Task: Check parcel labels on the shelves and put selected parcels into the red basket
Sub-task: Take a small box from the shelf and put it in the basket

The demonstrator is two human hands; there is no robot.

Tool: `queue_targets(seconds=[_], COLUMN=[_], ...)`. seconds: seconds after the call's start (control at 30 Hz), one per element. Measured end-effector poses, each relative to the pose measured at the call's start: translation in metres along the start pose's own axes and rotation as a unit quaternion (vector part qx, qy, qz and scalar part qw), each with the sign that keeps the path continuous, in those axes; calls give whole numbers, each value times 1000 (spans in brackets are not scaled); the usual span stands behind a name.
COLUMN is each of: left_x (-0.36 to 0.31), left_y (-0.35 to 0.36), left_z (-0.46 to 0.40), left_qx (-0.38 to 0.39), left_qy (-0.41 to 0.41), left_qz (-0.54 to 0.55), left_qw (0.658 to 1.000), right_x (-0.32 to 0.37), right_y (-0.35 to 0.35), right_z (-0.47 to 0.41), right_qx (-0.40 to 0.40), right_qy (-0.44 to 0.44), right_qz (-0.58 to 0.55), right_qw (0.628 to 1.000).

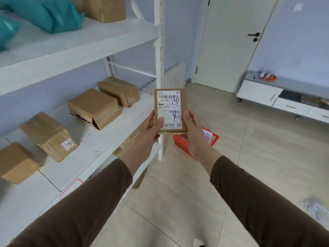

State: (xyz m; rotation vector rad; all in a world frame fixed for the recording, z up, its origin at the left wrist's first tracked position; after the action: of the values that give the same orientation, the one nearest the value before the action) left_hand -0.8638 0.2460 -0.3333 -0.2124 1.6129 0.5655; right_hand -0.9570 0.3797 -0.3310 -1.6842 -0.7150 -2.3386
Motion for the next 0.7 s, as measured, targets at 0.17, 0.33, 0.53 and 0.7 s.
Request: queue_targets(seconds=[0.17,0.33,0.53,0.7], left_x=[61,116,160,197], left_y=[85,157,212,235], left_z=[-67,-114,-173,-240], left_qx=[-7,-15,-24,-30], left_qy=[-41,-86,-128,-157], left_qz=[23,40,44,60], left_qw=[999,995,991,985], right_x=[11,18,23,24], right_y=[-102,-188,-254,-287], right_z=[-59,-113,-181,-254], right_qx=[-9,-4,-15,-43], right_qy=[22,48,75,108], right_qz=[15,36,34,21], right_qw=[1000,998,996,993])
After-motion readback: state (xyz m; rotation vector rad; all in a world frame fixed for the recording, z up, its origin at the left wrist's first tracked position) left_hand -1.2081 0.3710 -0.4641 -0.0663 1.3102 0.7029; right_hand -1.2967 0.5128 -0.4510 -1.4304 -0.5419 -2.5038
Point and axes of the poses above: each hand's wrist, its own z-axis away from the middle knuckle, its own y-axis out of the palm, x = y × z, the point moved 3 cm from there along -z, towards the middle knuckle, and after that the axes turned 6 degrees about y, right-handed, at the moved point
